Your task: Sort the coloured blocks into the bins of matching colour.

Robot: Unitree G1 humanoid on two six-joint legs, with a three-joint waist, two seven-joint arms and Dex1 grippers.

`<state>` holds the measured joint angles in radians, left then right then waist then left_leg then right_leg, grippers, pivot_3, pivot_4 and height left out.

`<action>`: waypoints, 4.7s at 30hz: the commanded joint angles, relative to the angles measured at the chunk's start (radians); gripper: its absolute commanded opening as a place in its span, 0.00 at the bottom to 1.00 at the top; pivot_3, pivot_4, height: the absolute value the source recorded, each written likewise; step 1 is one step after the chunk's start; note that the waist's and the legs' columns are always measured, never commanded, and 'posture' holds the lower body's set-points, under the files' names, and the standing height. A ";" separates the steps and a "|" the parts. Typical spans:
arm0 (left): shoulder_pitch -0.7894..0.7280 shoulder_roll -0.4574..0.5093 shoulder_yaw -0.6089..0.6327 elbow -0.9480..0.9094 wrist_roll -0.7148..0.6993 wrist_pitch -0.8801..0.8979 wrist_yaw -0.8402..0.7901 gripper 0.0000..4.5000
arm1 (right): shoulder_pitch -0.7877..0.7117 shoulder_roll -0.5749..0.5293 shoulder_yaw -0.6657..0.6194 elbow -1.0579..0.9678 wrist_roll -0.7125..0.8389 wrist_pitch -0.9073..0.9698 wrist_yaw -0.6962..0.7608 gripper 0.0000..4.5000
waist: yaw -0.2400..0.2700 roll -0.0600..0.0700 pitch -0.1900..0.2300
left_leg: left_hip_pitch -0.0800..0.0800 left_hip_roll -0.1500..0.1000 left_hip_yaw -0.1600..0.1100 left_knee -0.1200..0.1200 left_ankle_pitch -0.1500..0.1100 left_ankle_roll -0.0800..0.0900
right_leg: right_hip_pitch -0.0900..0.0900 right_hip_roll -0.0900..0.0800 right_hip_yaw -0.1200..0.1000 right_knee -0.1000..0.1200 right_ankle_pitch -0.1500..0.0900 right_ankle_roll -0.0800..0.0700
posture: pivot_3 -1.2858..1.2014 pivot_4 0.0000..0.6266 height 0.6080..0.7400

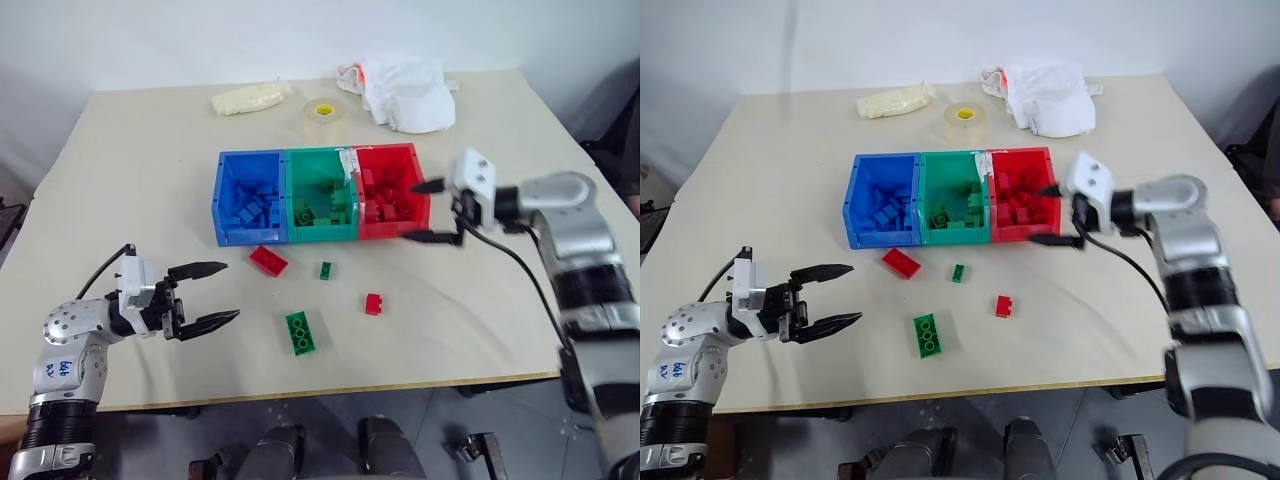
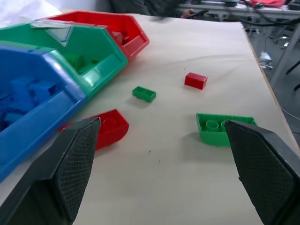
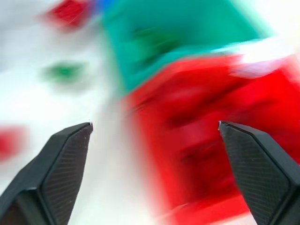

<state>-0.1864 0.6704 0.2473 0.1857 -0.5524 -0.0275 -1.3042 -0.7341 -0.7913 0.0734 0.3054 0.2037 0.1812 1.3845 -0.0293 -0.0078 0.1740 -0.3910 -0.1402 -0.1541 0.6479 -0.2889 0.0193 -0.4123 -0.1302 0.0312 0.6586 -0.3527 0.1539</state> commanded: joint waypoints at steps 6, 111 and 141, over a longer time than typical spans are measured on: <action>0.002 0.004 0.026 0.053 -0.003 -0.039 -0.042 1.00 | 0.357 -0.226 -0.199 -0.333 0.136 0.129 0.047 1.00 | 0.008 0.000 0.000 | 0.000 0.000 0.001 0.001 0.000 0.000 | 0.001 0.000 0.001 0.000 0.000 0.000 | 0.52 0.24 1.00; -0.003 -0.053 0.003 0.025 -0.012 -0.087 -0.055 1.00 | 0.363 -0.208 -0.121 -0.436 0.174 0.202 -0.029 0.99 | 0.004 -0.001 0.000 | 0.002 0.003 0.007 0.001 -0.002 0.001 | 0.001 0.000 0.000 -0.002 0.001 0.000 | 0.52 0.24 1.00; 0.237 -0.051 0.077 -0.228 -0.046 -0.037 0.077 1.00 | -0.011 0.431 0.455 -0.173 -0.106 0.021 -0.073 0.99 | 0.001 -0.002 -0.001 | 0.002 0.003 0.002 0.001 -0.003 0.000 | 0.001 0.001 -0.002 -0.001 0.002 -0.001 | 0.52 0.24 1.00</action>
<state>0.0456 0.6122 0.3040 -0.0101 -0.5822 -0.0621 -1.2333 -0.7291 -0.3746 0.5157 0.1355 0.0982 0.2201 1.2964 -0.0282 -0.0098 0.1732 -0.3889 -0.1370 -0.1517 0.6486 -0.2918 0.0194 -0.4110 -0.1290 0.0290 0.6572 -0.3512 0.1529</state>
